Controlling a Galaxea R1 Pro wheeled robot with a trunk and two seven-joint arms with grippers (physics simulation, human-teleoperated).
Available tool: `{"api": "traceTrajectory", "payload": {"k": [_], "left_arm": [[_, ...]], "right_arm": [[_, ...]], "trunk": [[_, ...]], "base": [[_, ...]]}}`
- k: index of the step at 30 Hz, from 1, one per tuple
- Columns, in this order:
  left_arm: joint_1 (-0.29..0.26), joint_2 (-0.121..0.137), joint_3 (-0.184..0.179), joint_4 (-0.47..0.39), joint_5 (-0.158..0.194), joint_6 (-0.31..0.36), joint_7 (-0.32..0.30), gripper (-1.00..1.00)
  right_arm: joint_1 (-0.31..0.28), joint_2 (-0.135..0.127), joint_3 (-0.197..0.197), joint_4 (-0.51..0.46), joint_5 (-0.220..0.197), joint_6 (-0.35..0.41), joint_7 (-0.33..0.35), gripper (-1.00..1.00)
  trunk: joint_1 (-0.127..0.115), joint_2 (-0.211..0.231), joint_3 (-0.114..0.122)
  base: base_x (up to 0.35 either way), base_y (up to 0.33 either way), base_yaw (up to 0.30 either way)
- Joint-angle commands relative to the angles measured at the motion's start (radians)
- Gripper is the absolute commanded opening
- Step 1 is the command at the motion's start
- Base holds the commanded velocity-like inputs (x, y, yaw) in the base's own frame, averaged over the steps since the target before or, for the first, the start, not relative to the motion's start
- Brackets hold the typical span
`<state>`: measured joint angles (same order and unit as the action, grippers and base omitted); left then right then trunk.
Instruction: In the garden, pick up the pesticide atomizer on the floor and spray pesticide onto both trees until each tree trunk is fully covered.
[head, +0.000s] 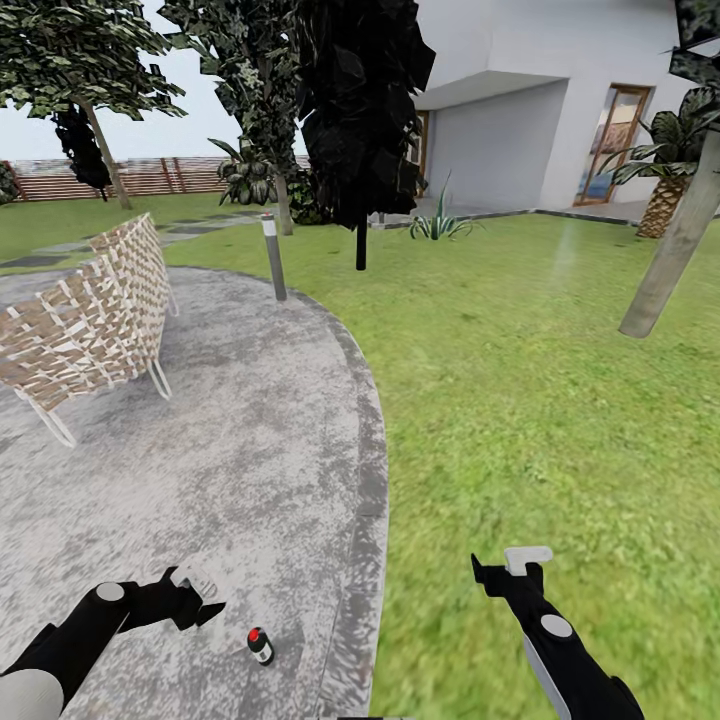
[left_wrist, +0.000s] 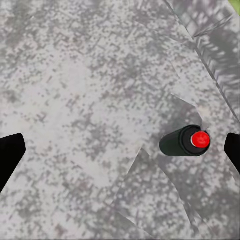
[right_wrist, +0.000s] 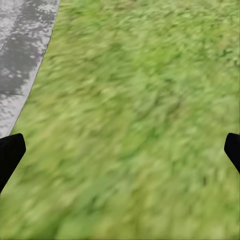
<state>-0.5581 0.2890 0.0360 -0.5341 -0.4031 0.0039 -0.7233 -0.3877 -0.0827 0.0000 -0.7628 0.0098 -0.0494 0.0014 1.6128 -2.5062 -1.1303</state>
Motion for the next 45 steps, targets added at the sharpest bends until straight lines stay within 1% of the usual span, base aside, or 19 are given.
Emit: {"api": "traceTrajectory", "payload": {"k": [1,9,23,30,31,35,45], "left_arm": [[0.0,-0.001,0.004,-0.001,-0.006,0.0,-0.005,1.0],[0.0,-0.001,0.002,-0.001,-0.006,-0.001,-0.005,1.0],[0.0,-0.001,0.001,0.0,-0.006,-0.002,-0.007,1.0],[0.0,-0.002,-0.003,0.001,-0.009,-0.002,-0.008,1.0],[0.0,-0.005,-0.004,0.002,-0.01,-0.002,-0.008,1.0],[0.0,-0.01,-0.005,0.002,-0.012,-0.002,-0.008,1.0],[0.0,-0.014,-0.005,0.003,-0.014,-0.002,-0.007,1.0]], "right_arm": [[0.0,0.0,0.0,0.0,0.001,-0.003,0.0,1.0],[0.0,0.0,0.0,0.0,0.001,-0.003,0.0,1.0],[0.0,0.0,0.0,0.0,0.001,-0.003,0.0,1.0],[0.0,0.0,0.0,0.0,0.001,-0.003,0.0,1.0],[0.0,0.0,0.0,0.0,0.001,-0.003,0.0,1.0],[0.0,0.0,0.0,0.0,0.001,-0.003,0.0,1.0],[0.0,0.0,0.0,0.0,0.001,-0.003,0.0,1.0]], "trunk": [[0.0,0.0,-0.001],[0.0,0.0,-0.001],[0.0,0.0,-0.001],[0.0,0.0,0.001],[0.0,0.0,0.001],[0.002,-0.001,-0.014],[0.006,-0.004,-0.068]], "base": [[0.015,0.0,-0.019],[0.004,0.0,-0.153],[0.058,0.0,-0.018],[0.003,0.0,-0.125],[0.0,0.0,-0.017],[0.0,0.0,-0.006],[0.0,0.0,0.0]]}}
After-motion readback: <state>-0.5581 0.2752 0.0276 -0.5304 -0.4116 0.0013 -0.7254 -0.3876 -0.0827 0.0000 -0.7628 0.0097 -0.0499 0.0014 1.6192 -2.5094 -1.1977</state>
